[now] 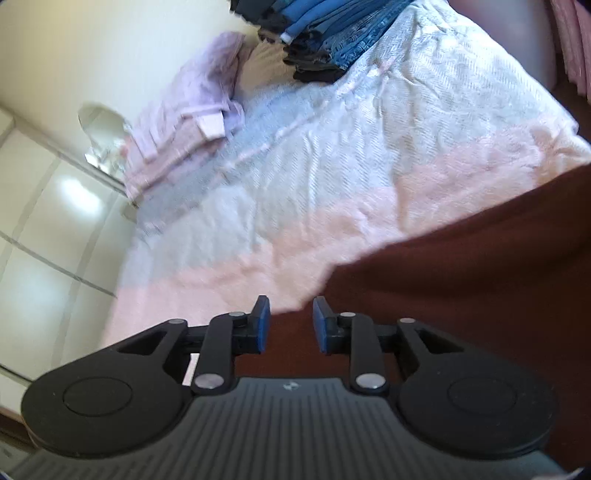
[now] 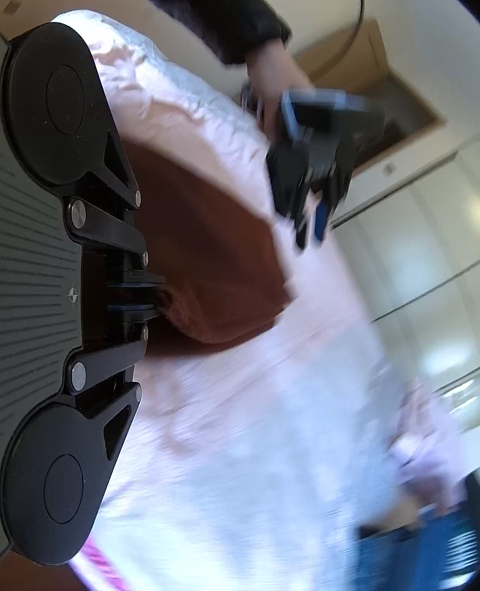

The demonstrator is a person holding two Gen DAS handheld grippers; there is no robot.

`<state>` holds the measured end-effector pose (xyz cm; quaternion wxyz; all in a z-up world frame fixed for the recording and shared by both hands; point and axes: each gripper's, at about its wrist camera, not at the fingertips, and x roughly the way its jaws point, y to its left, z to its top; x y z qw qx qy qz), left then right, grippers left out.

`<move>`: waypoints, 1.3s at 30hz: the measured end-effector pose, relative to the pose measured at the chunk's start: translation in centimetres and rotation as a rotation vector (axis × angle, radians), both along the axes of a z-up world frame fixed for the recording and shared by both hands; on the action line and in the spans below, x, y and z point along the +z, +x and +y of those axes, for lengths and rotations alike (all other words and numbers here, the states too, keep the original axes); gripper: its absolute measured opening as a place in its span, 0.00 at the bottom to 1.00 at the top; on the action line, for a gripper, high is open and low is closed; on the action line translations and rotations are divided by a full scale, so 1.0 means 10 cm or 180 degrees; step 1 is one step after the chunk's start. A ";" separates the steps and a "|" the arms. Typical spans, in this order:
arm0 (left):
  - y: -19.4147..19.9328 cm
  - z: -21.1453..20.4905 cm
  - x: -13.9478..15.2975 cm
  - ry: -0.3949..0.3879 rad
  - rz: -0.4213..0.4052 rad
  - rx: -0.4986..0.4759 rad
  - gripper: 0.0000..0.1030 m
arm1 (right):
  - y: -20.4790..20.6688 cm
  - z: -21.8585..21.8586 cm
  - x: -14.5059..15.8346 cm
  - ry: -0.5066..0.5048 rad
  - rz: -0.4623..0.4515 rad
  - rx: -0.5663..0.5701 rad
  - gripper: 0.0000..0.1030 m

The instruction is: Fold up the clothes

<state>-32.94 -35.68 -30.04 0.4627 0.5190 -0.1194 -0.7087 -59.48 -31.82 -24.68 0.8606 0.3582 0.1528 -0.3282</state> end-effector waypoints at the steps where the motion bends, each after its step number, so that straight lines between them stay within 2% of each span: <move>1: 0.07 0.06 -0.01 0.0058 0.0037 0.0062 0.28 | -0.07 -0.06 -0.08 0.0102 0.0003 -0.0053 0.07; 6: 0.46 0.42 -0.08 0.0265 0.0196 0.0421 0.33 | -0.14 -0.14 -0.18 0.0275 -0.0087 0.0028 0.07; 9: 0.60 0.69 -0.09 0.0301 0.0350 0.0568 0.33 | -0.29 -0.12 -0.10 0.0261 -0.0140 -0.0053 0.07; 11: 0.62 0.94 -0.05 0.0288 0.0450 0.0601 0.33 | -0.41 -0.07 -0.05 0.0242 -0.0175 -0.0130 0.06; 16: 0.54 1.30 -0.09 0.0288 0.0599 0.0584 0.35 | -0.49 -0.06 -0.25 0.0575 -0.0088 -0.0212 0.04; 21: 0.45 1.69 -0.03 0.0247 0.0822 0.0526 0.42 | -0.47 -0.04 -0.06 0.0332 -0.0050 -0.0231 0.06; 23: 0.39 1.81 -0.02 0.0260 0.0948 0.0493 0.42 | -0.47 -0.03 0.01 0.0234 -0.0036 -0.0239 0.23; 24: 0.35 1.87 -0.02 0.0269 0.1005 0.0471 0.44 | -0.45 -0.04 0.04 0.0199 -0.0035 -0.0242 0.56; 25: 0.31 1.94 -0.02 0.0271 0.1054 0.0446 0.49 | -0.42 -0.08 0.03 0.0203 -0.0051 -0.0237 0.76; 29: 0.13 2.19 -0.10 0.0262 0.1161 0.0347 0.51 | -0.28 -0.18 -0.04 0.0264 -0.0067 -0.0143 0.75; 30: 0.07 2.25 -0.13 0.0248 0.1143 0.0303 0.51 | -0.27 -0.18 -0.04 0.0259 -0.0048 -0.0132 0.68; 31: 0.02 2.32 -0.16 0.0233 0.1125 0.0258 0.51 | -0.26 -0.18 -0.03 0.0253 -0.0029 -0.0121 0.56; 34: -0.10 2.46 -0.24 0.0229 0.1193 0.0116 0.52 | -0.23 -0.19 -0.01 0.0237 0.0027 -0.0086 0.51; 36: -0.18 2.53 -0.28 0.0264 0.1263 0.0025 0.60 | -0.21 -0.19 0.00 0.0227 0.0065 -0.0063 0.49; 38: -0.28 2.57 -0.34 0.0241 0.1170 -0.0027 0.61 | -0.20 -0.19 0.01 0.0216 0.0102 -0.0040 0.31; 39: -0.34 2.57 -0.39 0.0214 0.1037 -0.0031 0.60 | -0.19 -0.19 0.02 0.0211 0.0121 -0.0029 0.11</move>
